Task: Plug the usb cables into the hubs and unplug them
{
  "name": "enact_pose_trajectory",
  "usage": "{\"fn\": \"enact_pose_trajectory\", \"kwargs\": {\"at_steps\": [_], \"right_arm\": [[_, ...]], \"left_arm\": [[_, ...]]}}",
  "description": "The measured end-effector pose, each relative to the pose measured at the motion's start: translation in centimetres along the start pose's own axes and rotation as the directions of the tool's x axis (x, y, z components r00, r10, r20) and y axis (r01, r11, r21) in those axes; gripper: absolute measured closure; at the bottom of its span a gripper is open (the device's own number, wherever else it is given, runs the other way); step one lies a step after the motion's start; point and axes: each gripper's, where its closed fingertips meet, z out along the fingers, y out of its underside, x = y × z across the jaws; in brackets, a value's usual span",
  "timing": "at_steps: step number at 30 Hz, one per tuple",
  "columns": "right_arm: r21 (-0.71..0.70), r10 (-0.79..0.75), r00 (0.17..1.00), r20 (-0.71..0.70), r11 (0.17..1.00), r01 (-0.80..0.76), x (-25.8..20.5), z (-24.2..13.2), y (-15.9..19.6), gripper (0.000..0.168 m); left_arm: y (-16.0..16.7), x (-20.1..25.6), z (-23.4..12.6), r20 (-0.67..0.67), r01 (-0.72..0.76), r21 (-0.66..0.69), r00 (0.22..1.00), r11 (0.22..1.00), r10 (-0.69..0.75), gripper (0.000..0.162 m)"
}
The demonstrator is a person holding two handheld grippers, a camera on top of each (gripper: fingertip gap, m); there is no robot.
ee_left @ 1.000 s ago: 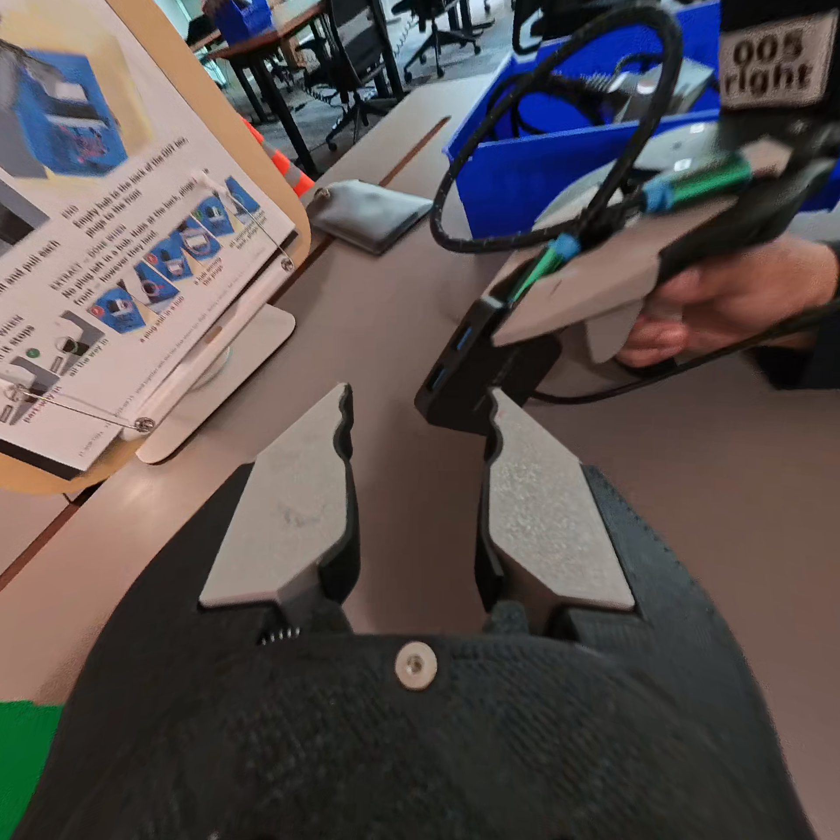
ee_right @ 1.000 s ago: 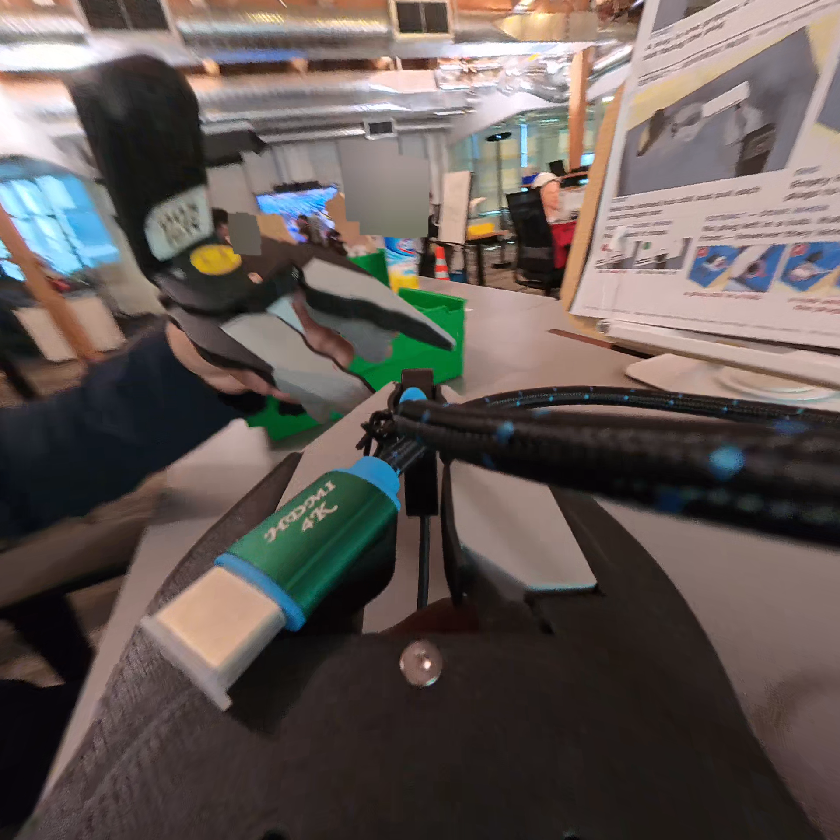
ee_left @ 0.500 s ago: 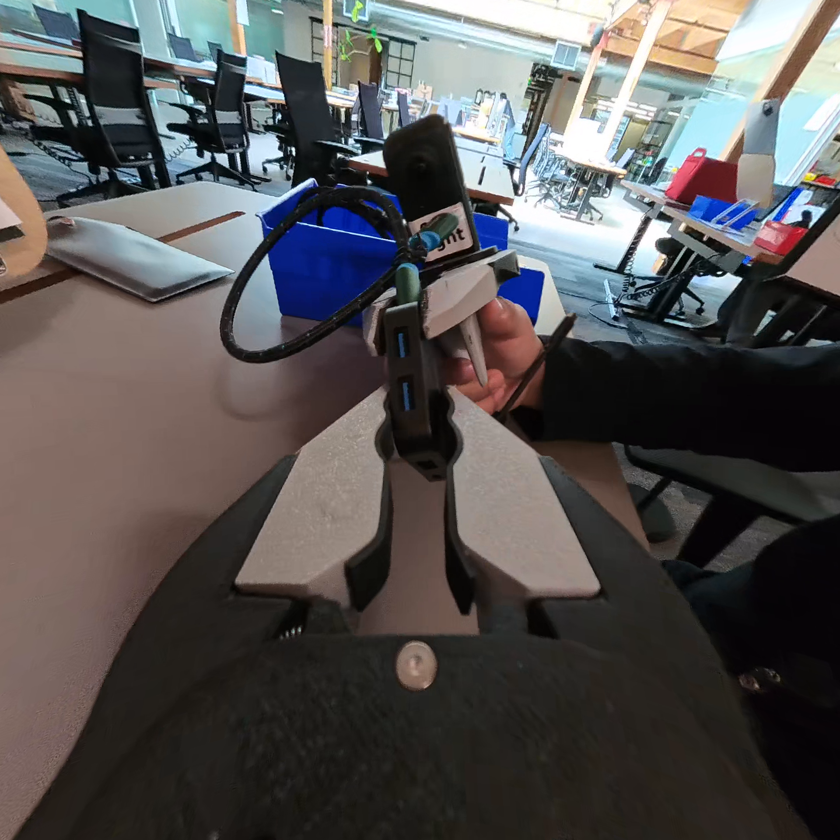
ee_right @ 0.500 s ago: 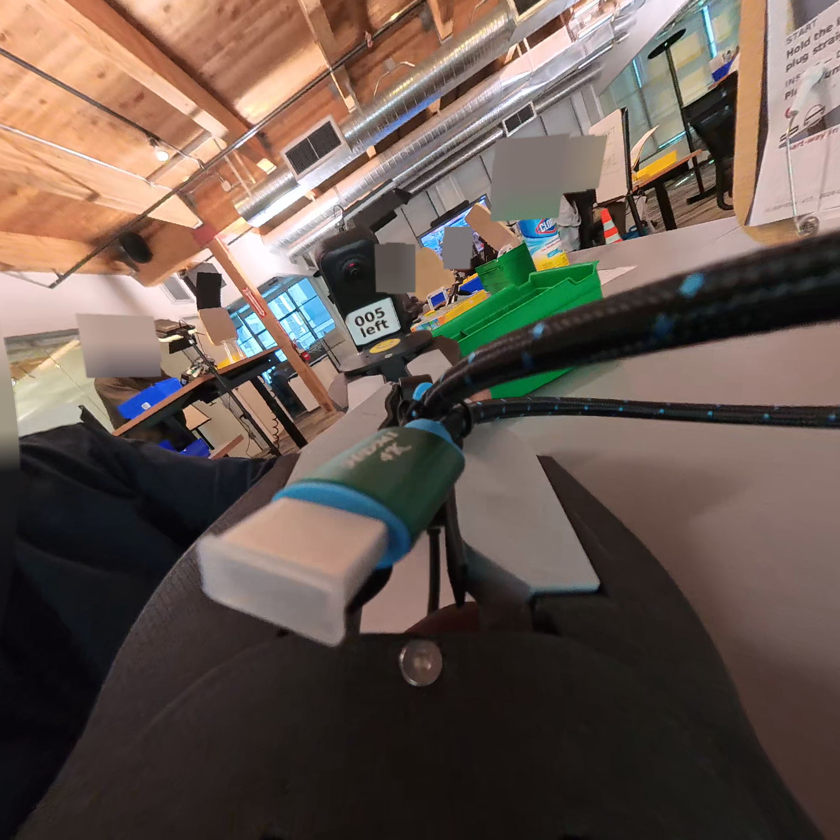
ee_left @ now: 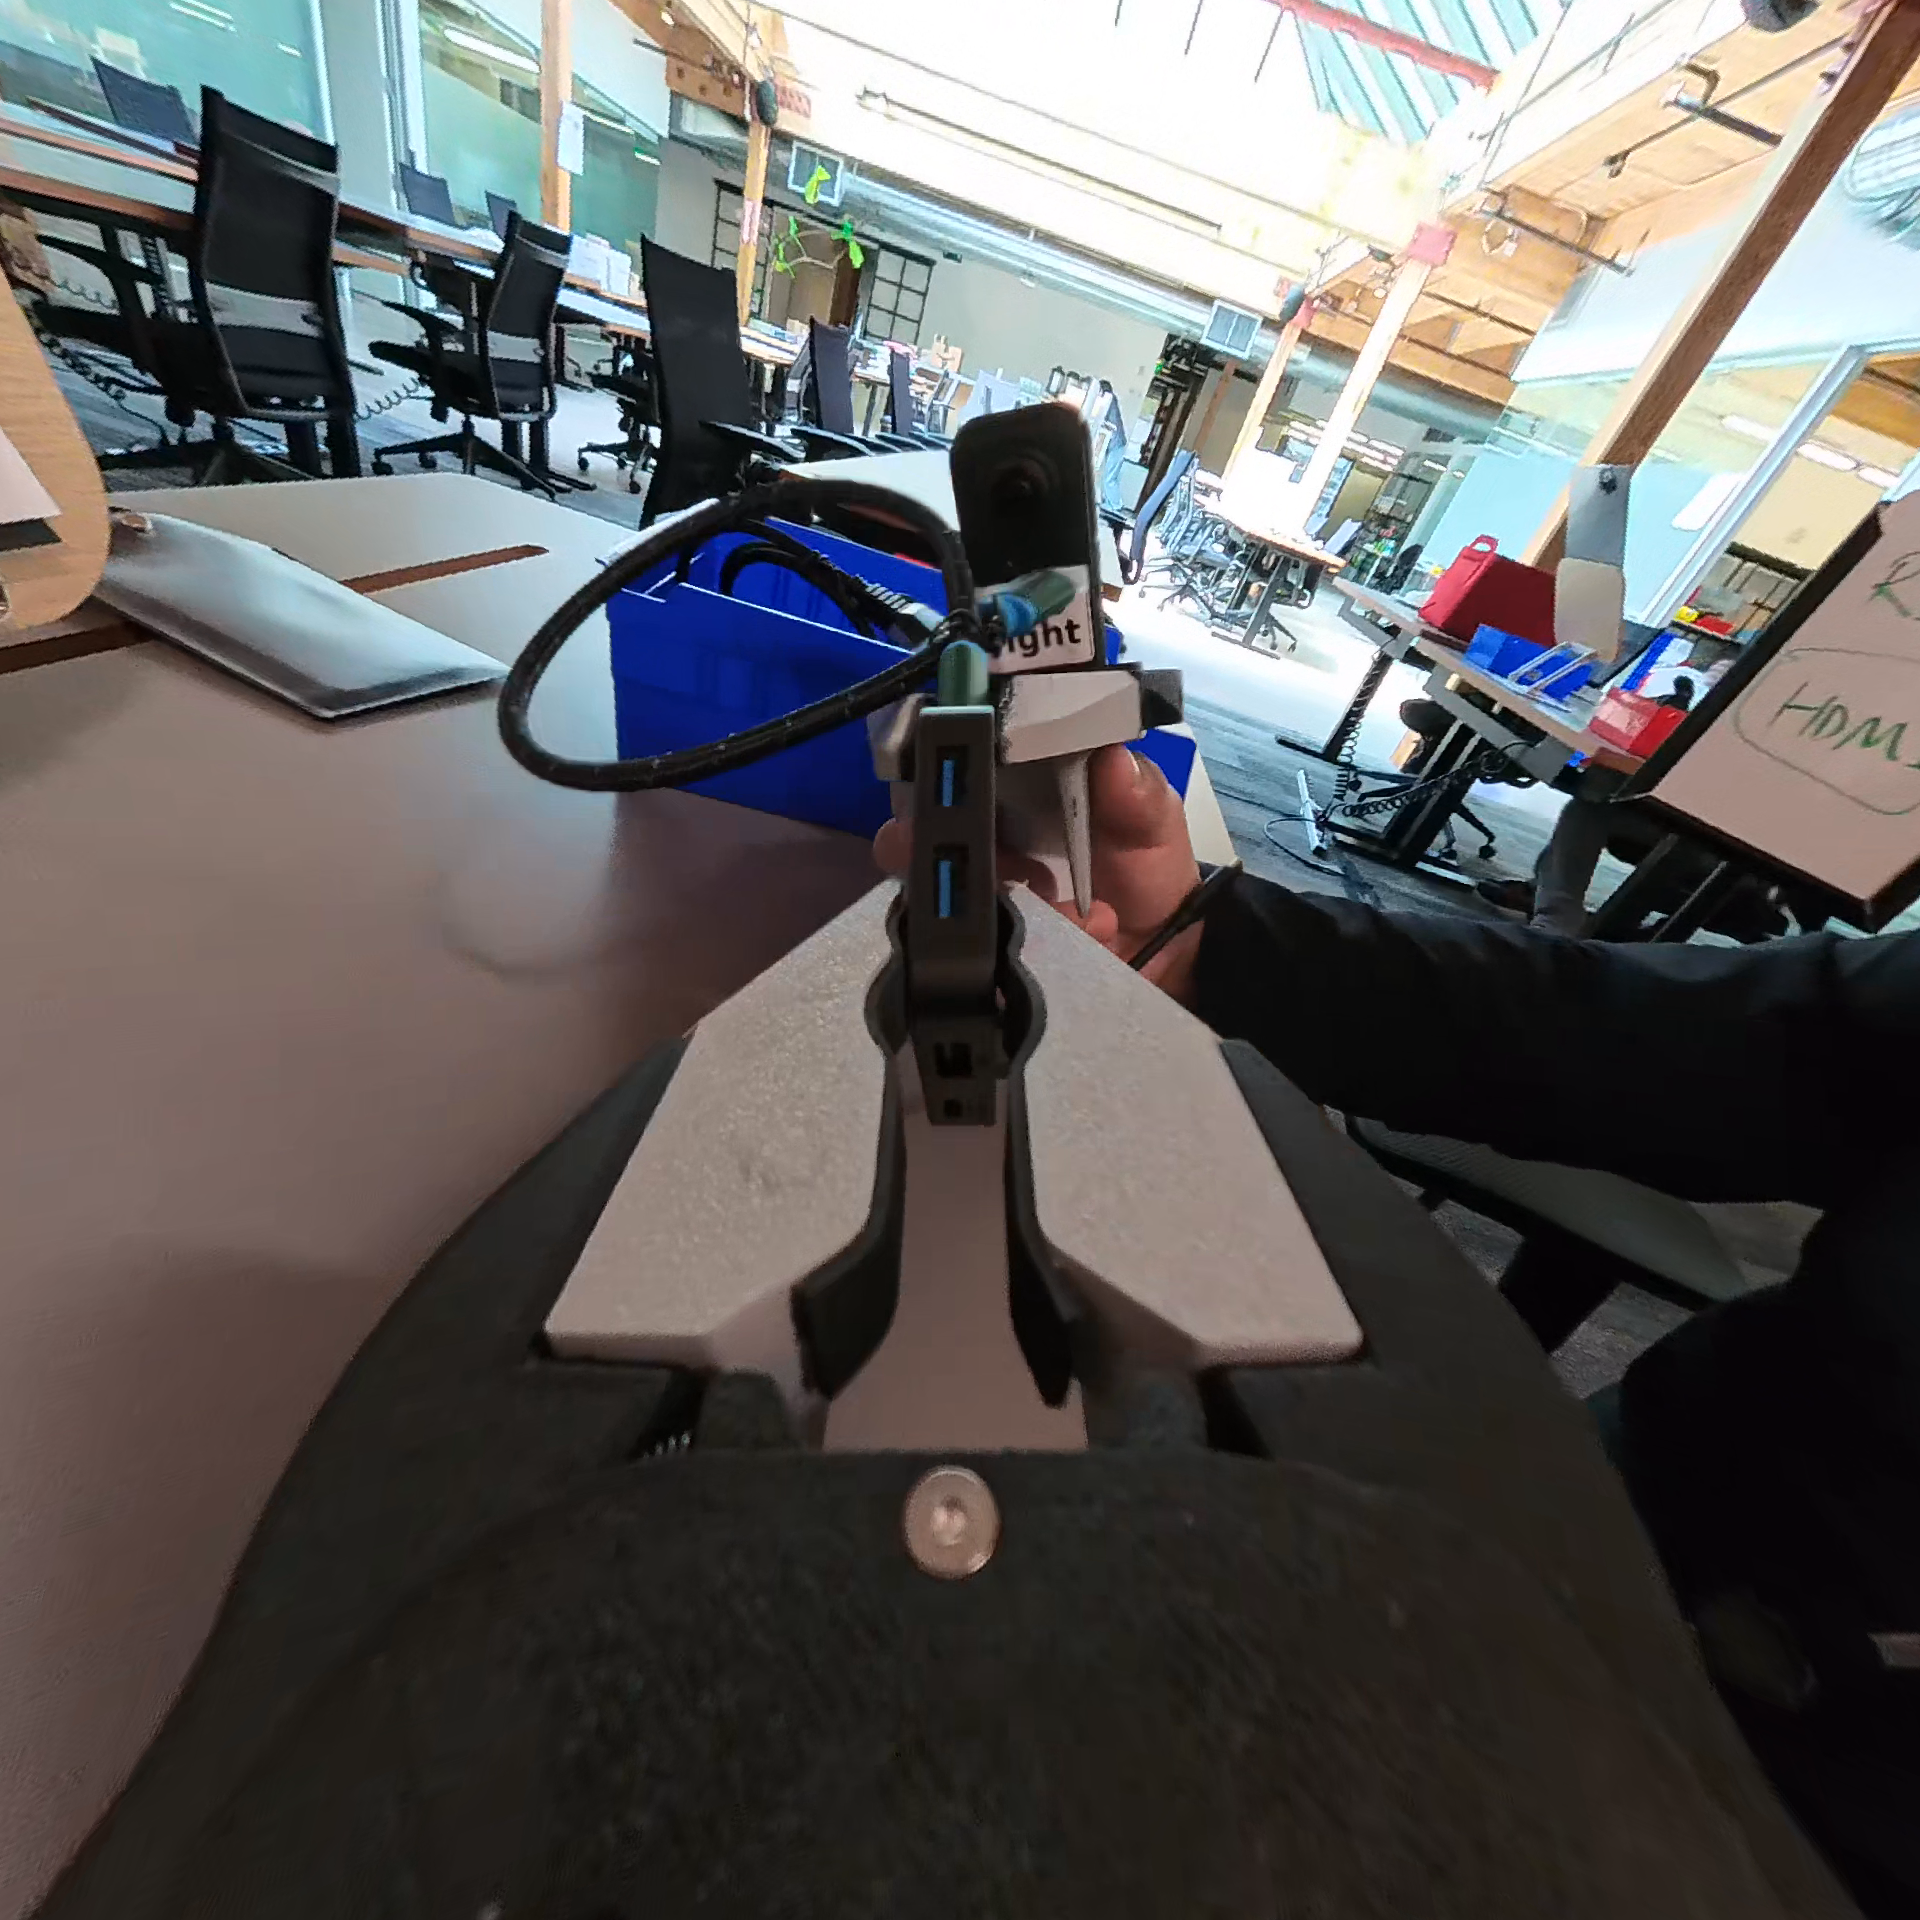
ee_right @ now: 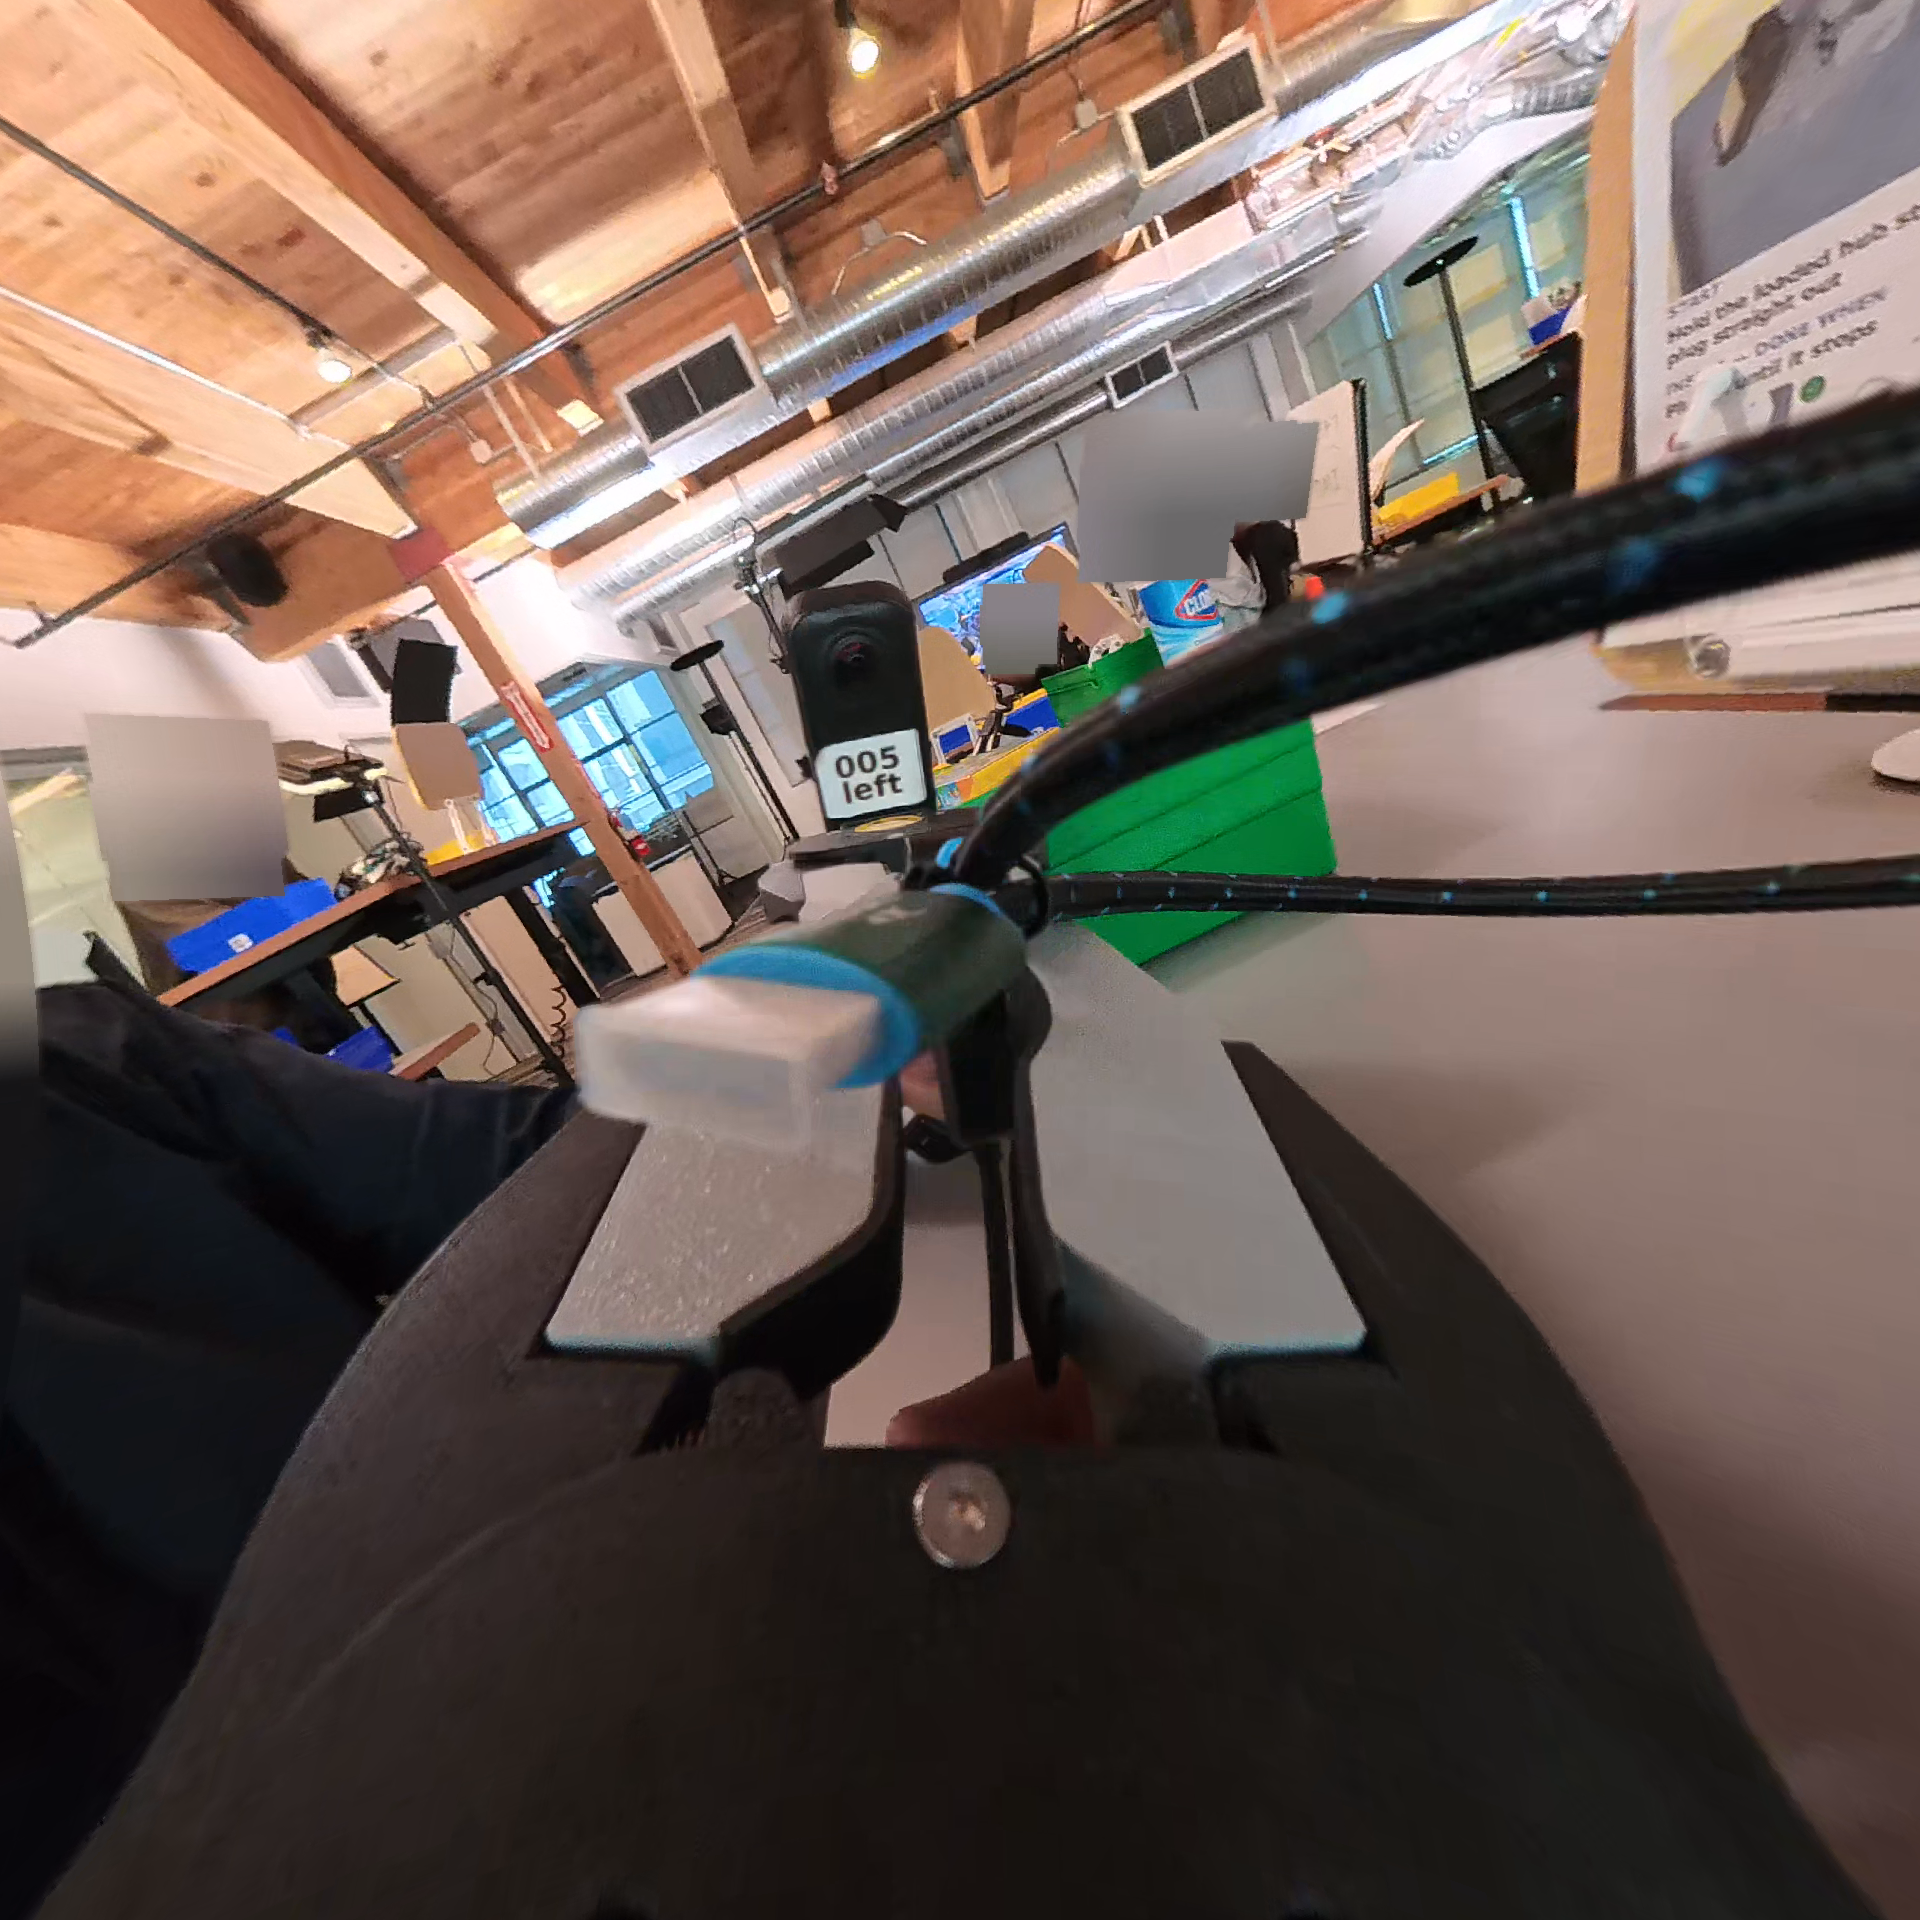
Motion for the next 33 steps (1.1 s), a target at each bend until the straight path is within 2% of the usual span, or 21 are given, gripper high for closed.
{"fn": "enact_pose_trajectory", "kwargs": {"at_steps": [4,7,13,20,27,30,33], "right_arm": [[-0.06,-0.039,0.999,-0.013,0.997,0.038,0.1,0.2,1.0,0.159],[-0.114,-0.037,0.999,-0.011,0.993,0.036,0.3,0.4,2.0,0.157],[-0.119,0.006,1.0,0.007,0.993,-0.005,0.2,0.5,2.1,0.157],[-0.176,0.005,1.0,0.019,0.984,-0.002,0.0,0.7,3.2,0.157],[-0.143,0.056,0.998,0.006,0.988,-0.055,0.5,0.9,2.9,0.154],[-0.143,0.015,0.999,-0.037,0.99,-0.02,0.9,0.8,2.7,0.15],[-0.167,-0.117,0.986,-0.118,0.981,0.097,1.4,0.5,2.2,0.142]], "left_arm": [[0.9,-0.8,-0.2,0.093,-0.149,-0.081,0.983,0.986,0.156,0.142],[2.1,-0.8,-0.1,0.11,-0.236,-0.163,0.96,0.958,0.256,0.139],[2.3,-0.1,0.0,0.018,-0.124,-0.134,0.992,0.983,0.128,0.146],[3.3,-0.1,0.7,0.037,-0.192,-0.158,0.979,0.968,0.2,0.142],[3.1,-0.6,1.1,0.05,-0.119,-0.144,0.991,0.982,0.128,0.151],[3.1,-0.9,1.0,0.053,-0.117,-0.134,0.991,0.984,0.125,0.151],[2.1,-0.9,0.7,0.054,-0.16,-0.09,0.985,0.983,0.165,0.151]]}}
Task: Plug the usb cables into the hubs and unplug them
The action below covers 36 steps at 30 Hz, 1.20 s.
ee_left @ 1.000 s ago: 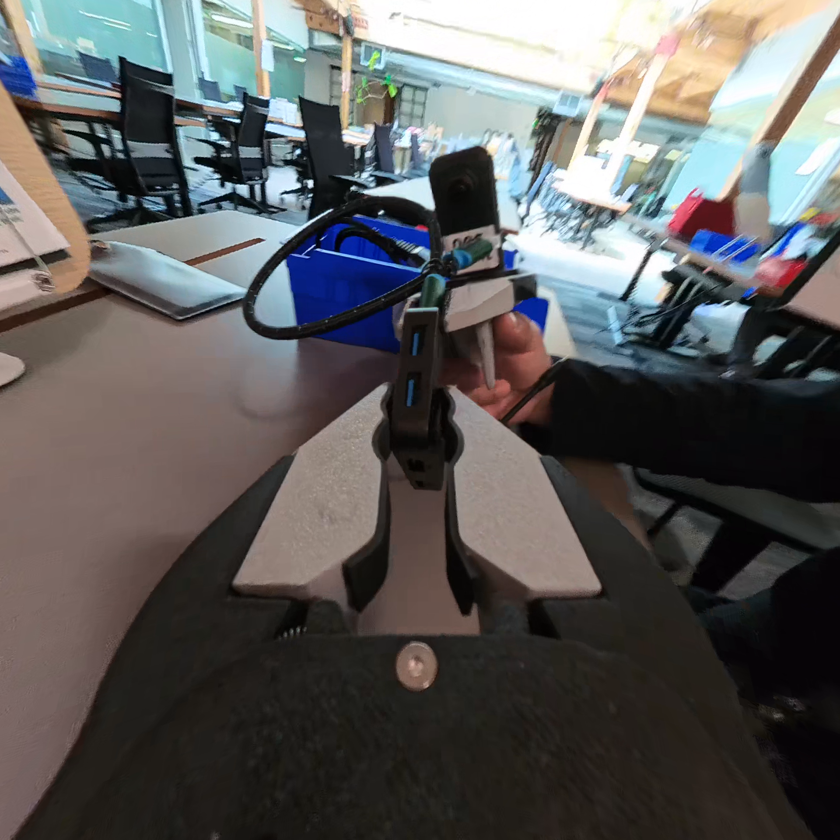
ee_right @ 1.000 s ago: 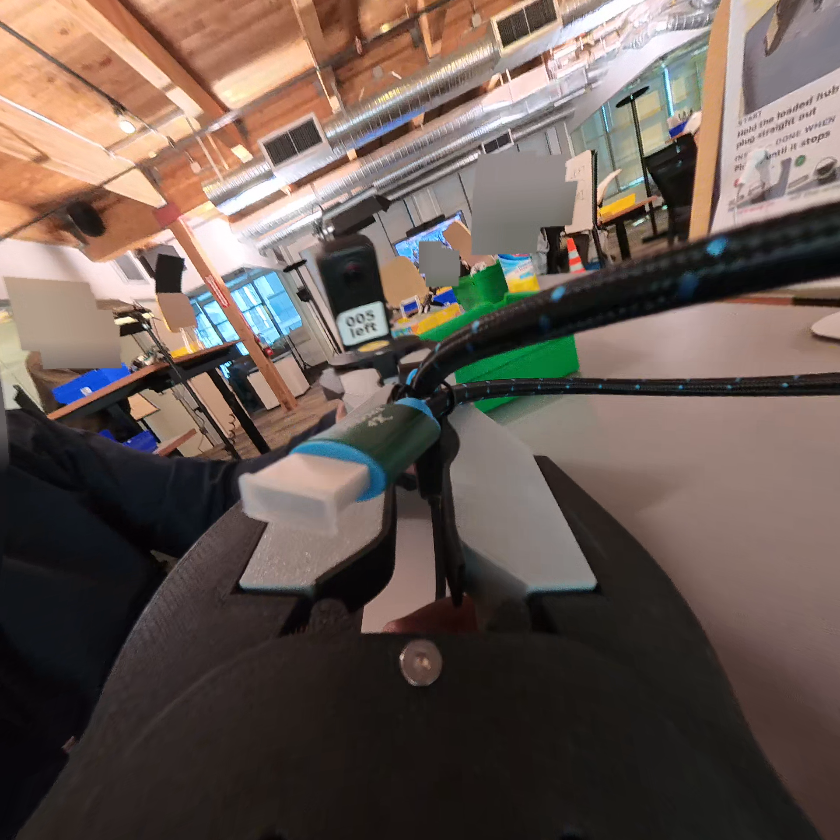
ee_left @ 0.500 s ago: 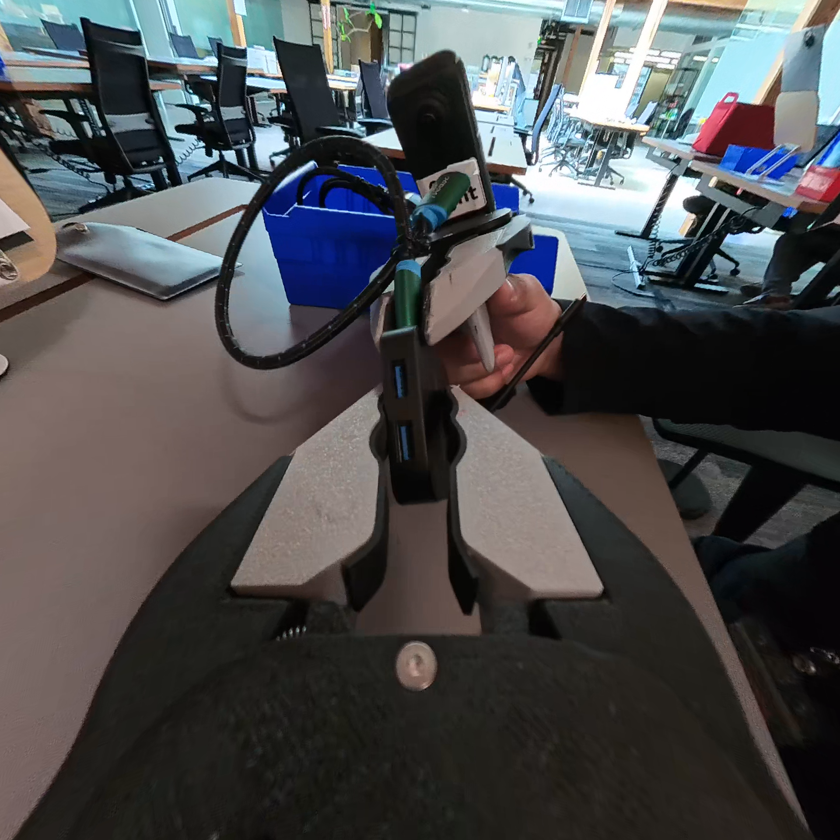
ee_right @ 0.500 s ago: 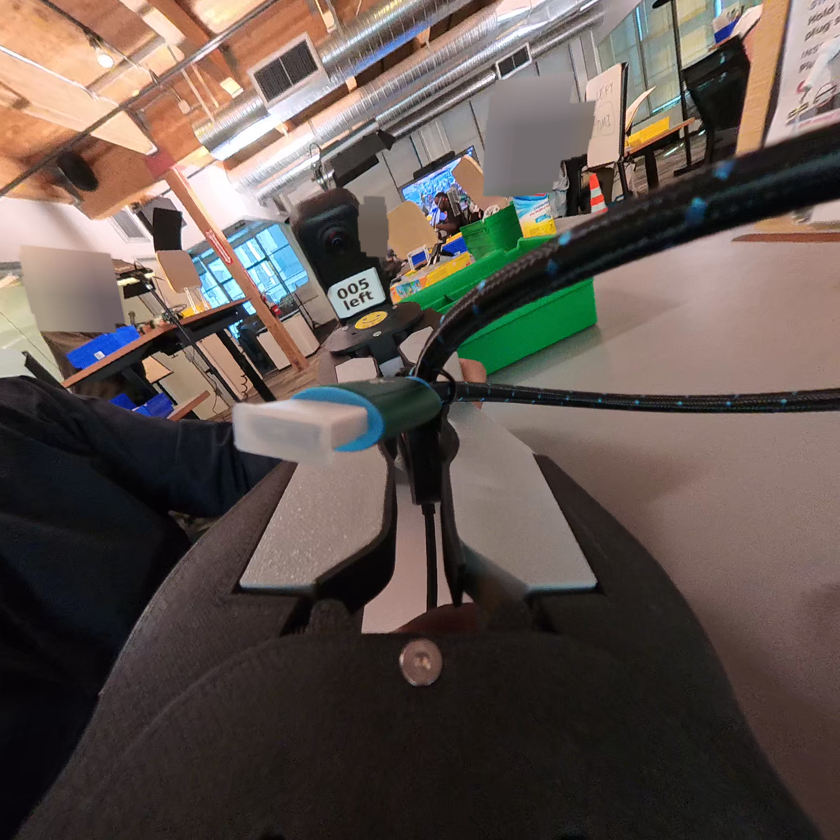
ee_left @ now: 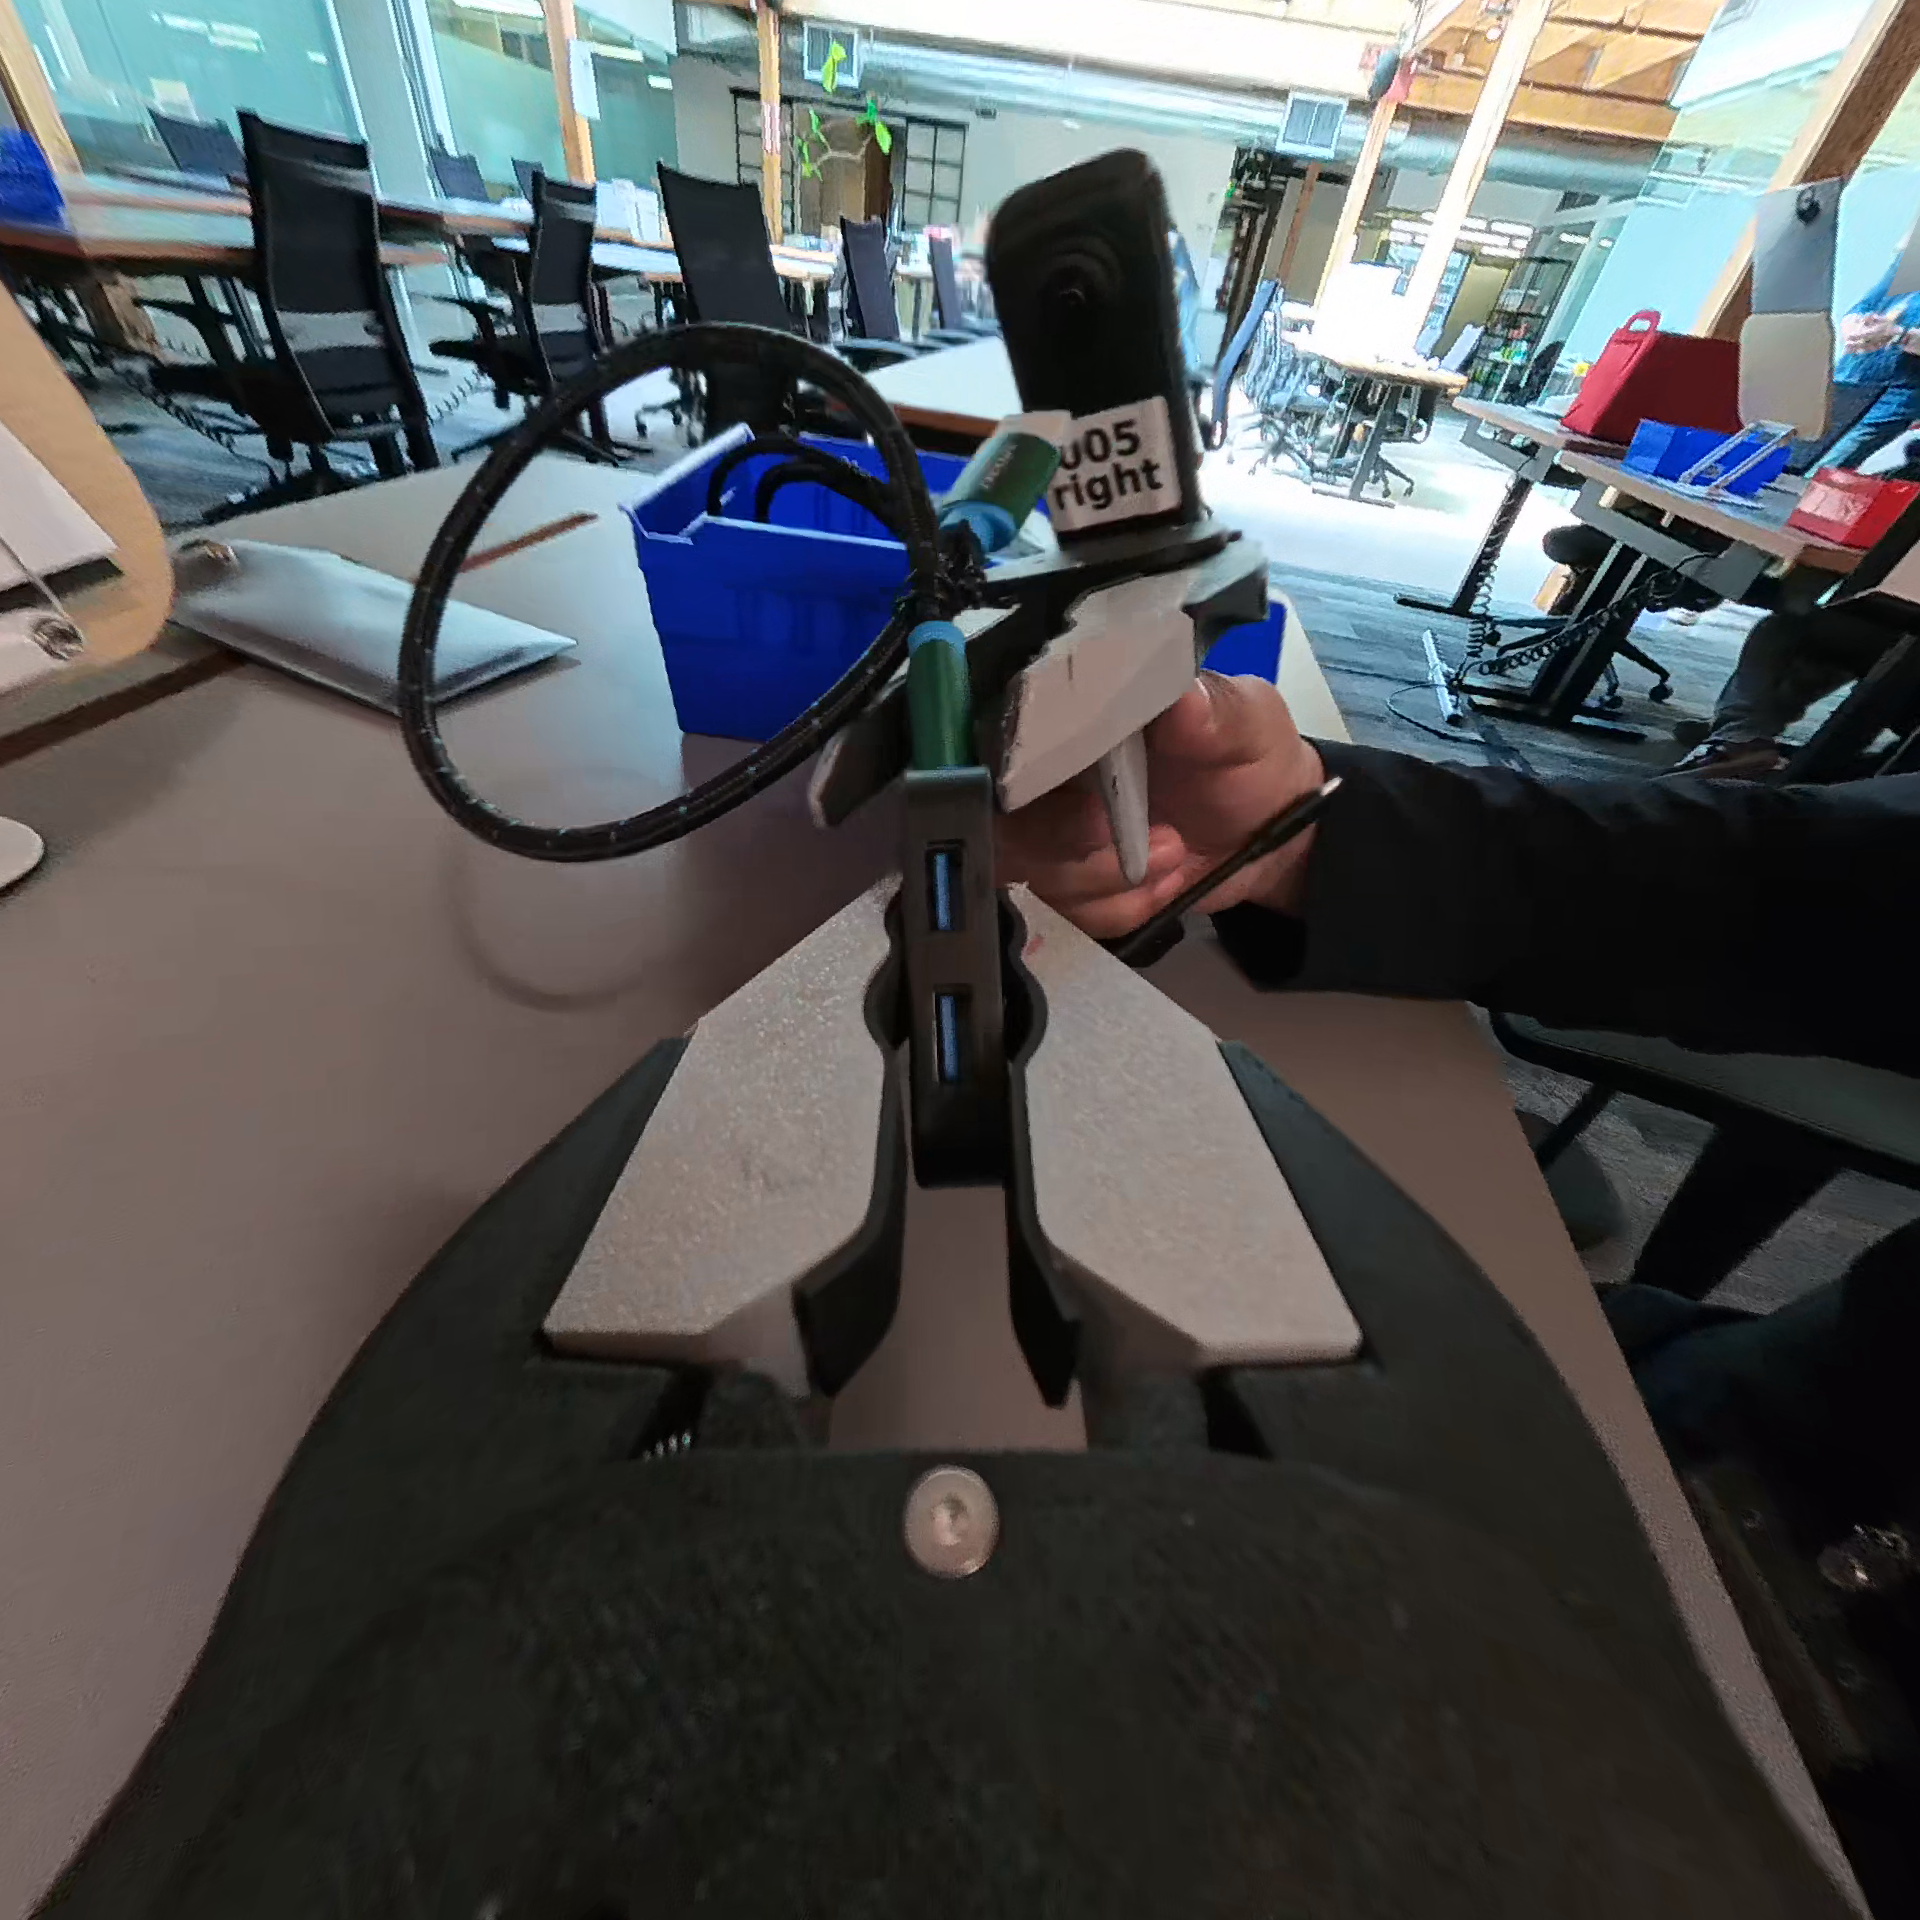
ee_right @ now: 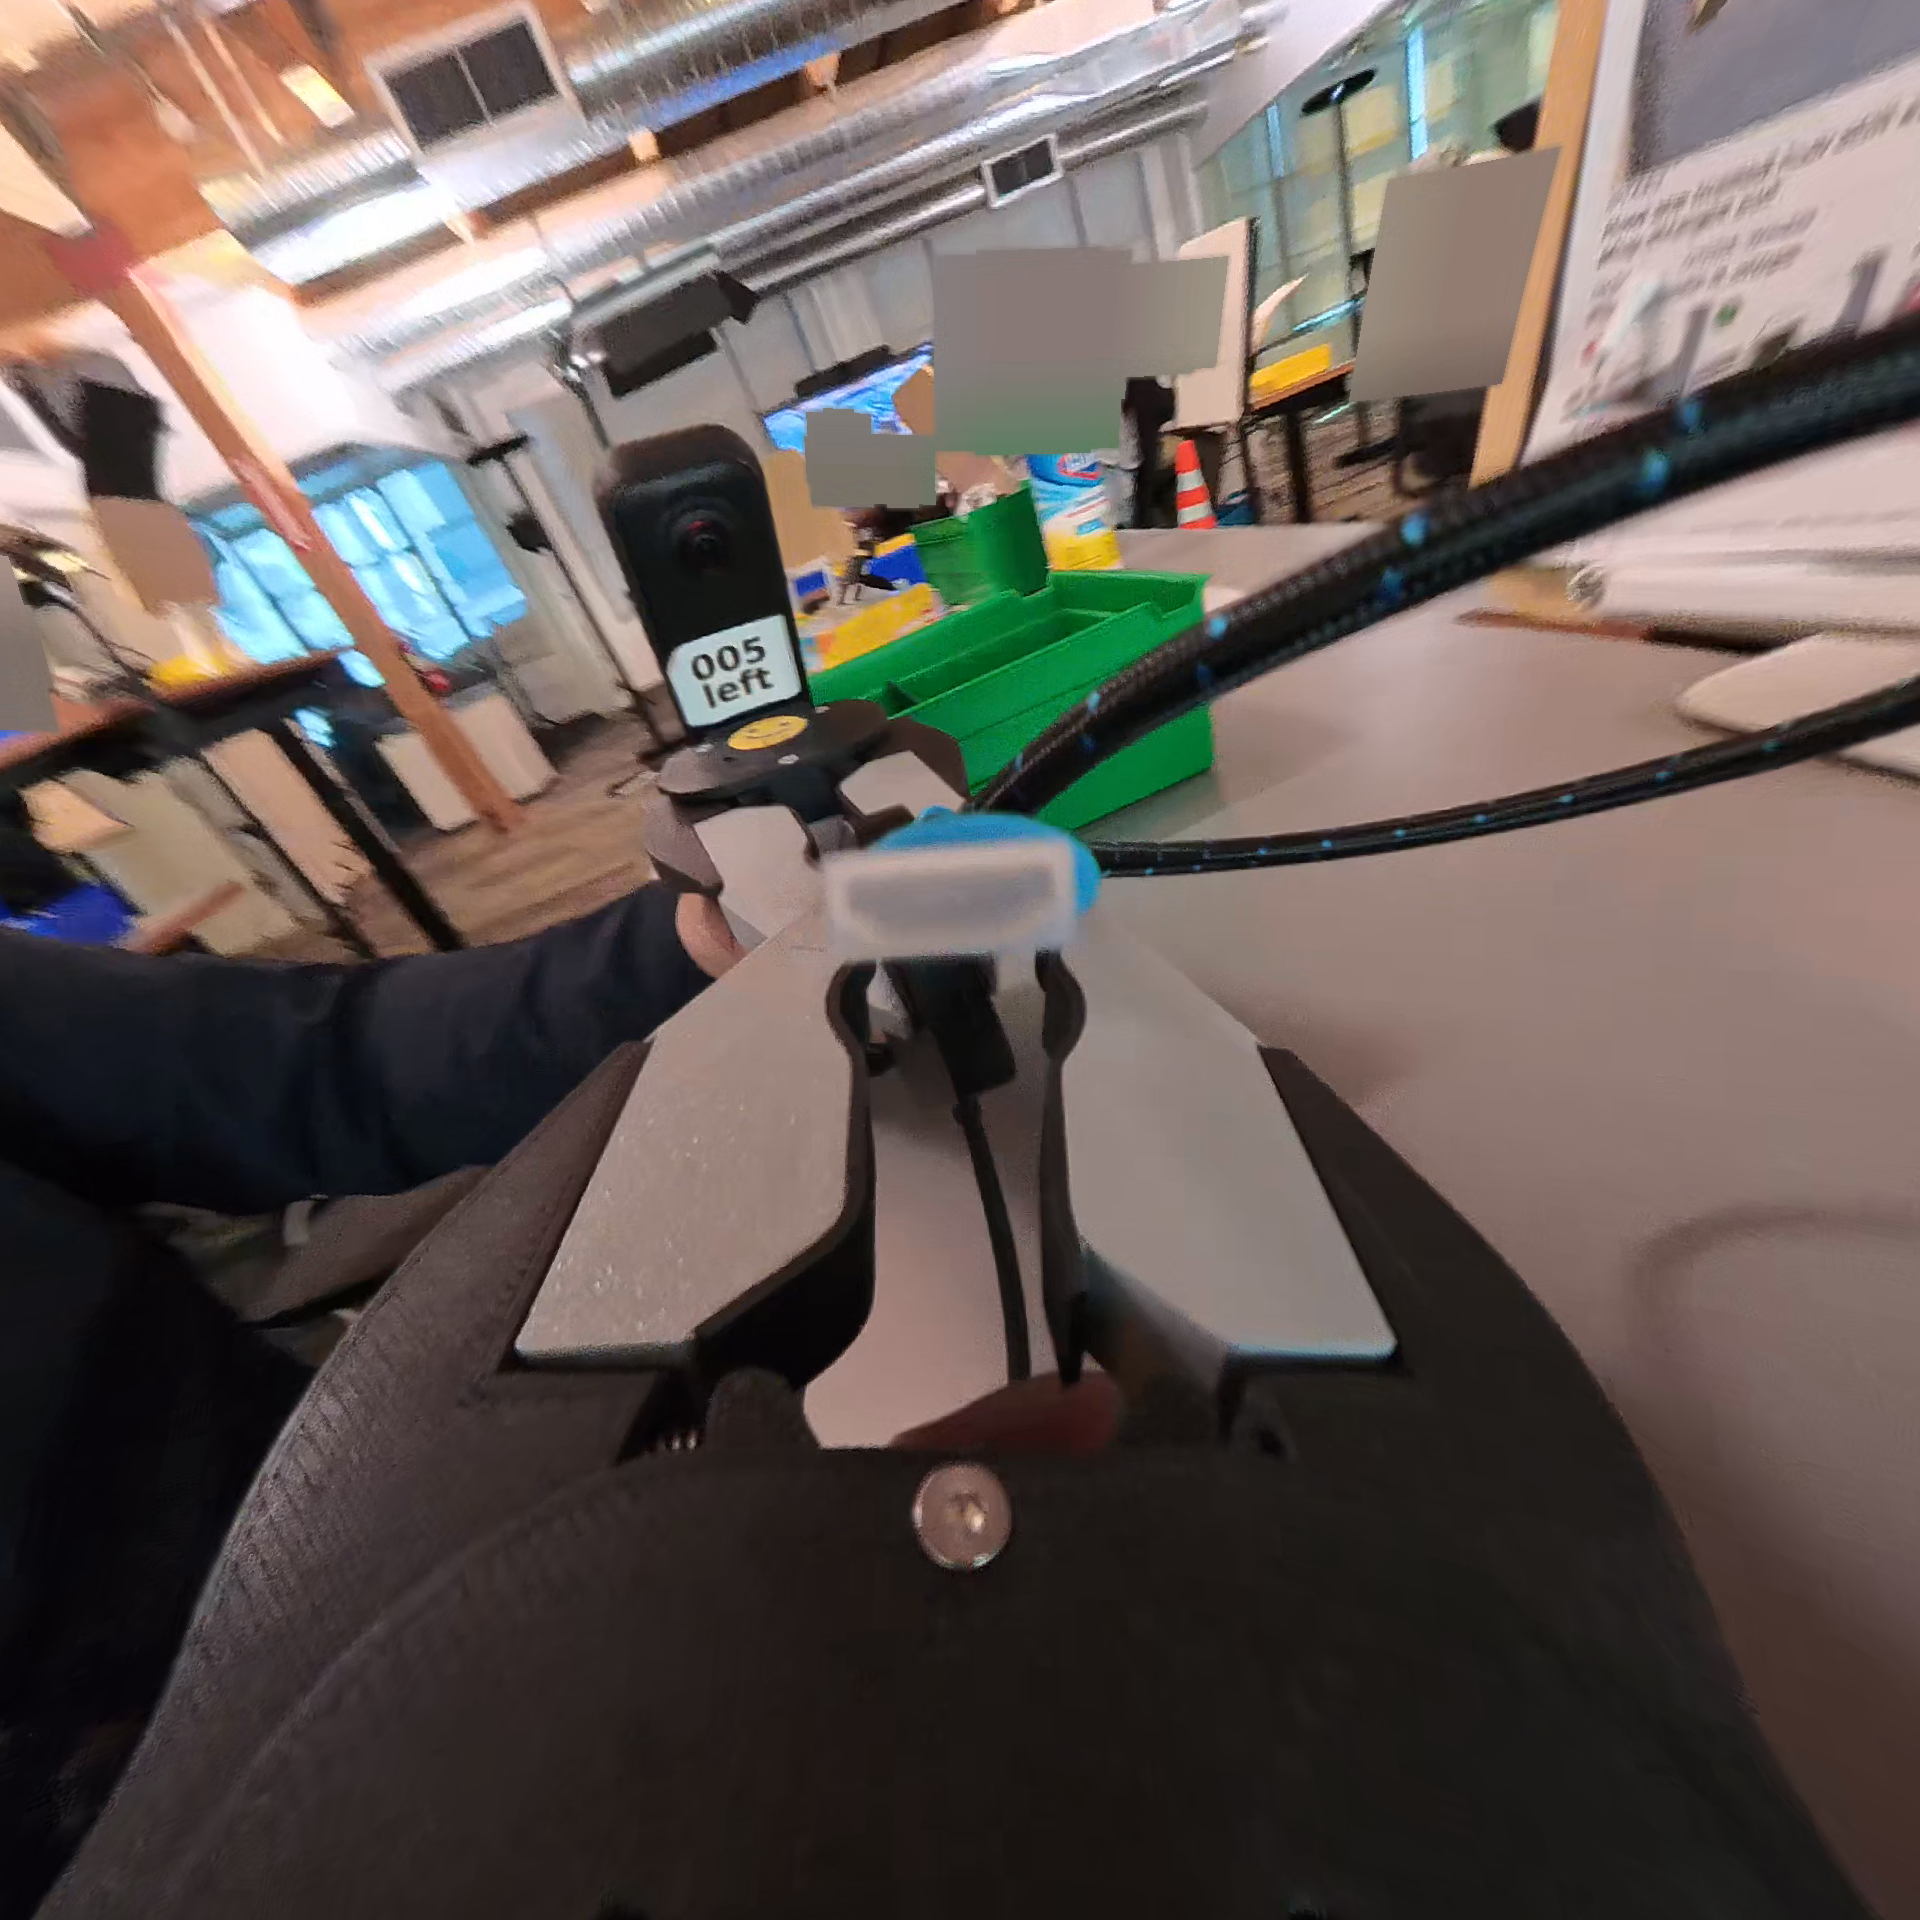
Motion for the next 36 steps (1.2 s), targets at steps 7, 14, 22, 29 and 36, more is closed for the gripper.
{"fn": "enact_pose_trajectory", "kwargs": {"at_steps": [7,14,22,29,36], "right_arm": [[0.148,-0.108,0.981,-0.161,0.98,0.132,-2.8,-3.9,-6.5,0.099],[-0.197,-0.376,0.762,-0.527,0.926,0.32,-3.9,-17.0,-9.2,0.168],[-0.668,-0.451,0.57,-0.687,0.7,-0.251,4.6,-31.3,1.9,0.168],[-0.692,-0.506,0.515,-0.691,0.67,-0.269,9.3,-30.3,2.0,0.168],[-0.674,-0.508,0.489,-0.709,0.692,-0.259,10.7,-30.7,-2.3,0.168]], "left_arm": [[-2.0,0.3,-1.6,0.004,-0.072,0.088,0.997,0.993,0.072,0.151],[-2.5,-0.1,-1.9,0.069,-0.138,0.08,0.989,0.987,0.133,0.151],[-3.0,-0.2,-2.0,0.093,-0.145,0.089,0.986,0.985,0.136,0.151],[-2.6,-0.2,-1.8,0.097,-0.144,0.068,0.986,0.987,0.137,0.151],[-2.9,0.2,-1.8,0.092,-0.159,0.081,0.984,0.984,0.151,0.151]]}}
